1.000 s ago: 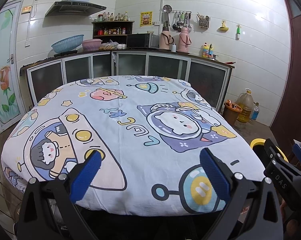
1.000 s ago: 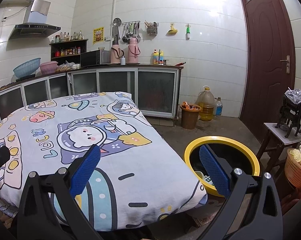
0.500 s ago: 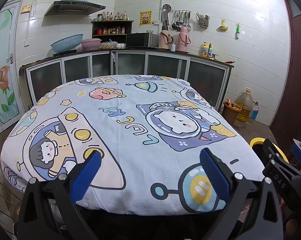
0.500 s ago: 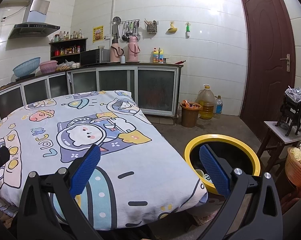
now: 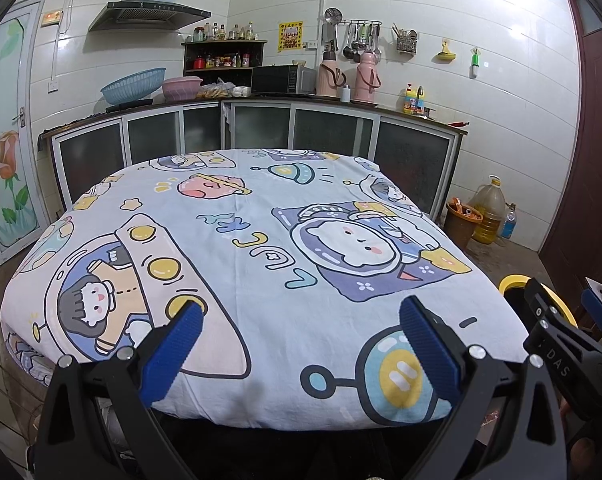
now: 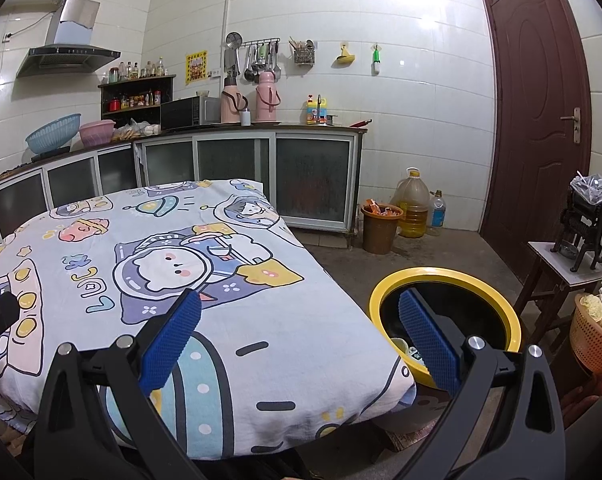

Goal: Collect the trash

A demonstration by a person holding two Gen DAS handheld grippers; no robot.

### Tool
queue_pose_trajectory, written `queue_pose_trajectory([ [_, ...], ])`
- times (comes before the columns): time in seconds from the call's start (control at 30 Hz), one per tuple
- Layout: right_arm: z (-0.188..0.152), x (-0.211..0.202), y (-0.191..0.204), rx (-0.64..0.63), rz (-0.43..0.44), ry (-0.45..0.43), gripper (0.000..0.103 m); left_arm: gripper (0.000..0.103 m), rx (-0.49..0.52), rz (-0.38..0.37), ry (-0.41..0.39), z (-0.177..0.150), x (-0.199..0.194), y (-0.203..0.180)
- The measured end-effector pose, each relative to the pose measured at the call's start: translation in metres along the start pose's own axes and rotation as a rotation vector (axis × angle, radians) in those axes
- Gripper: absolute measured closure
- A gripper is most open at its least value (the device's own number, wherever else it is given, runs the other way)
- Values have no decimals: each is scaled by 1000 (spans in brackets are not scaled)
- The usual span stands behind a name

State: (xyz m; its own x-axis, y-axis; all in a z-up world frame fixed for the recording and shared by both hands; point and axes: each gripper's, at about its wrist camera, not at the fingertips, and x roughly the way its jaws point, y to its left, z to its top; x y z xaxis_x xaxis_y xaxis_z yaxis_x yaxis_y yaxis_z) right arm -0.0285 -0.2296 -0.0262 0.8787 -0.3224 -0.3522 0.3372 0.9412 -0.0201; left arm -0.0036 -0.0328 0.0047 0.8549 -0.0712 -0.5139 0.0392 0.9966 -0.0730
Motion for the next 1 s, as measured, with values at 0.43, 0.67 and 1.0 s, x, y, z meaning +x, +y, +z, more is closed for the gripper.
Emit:
queue_pose_trajectory([
  [0.43, -3, 1, 0, -3, 2, 6, 8, 8, -2, -7, 6, -1, 4, 1],
  [0.67, -3, 1, 0, -3, 4, 10, 8, 8, -9, -11, 12, -3, 6, 4],
  [1.0, -5, 4, -1, -4, 7, 14, 8, 8, -11, -11, 19, -3, 7, 4],
])
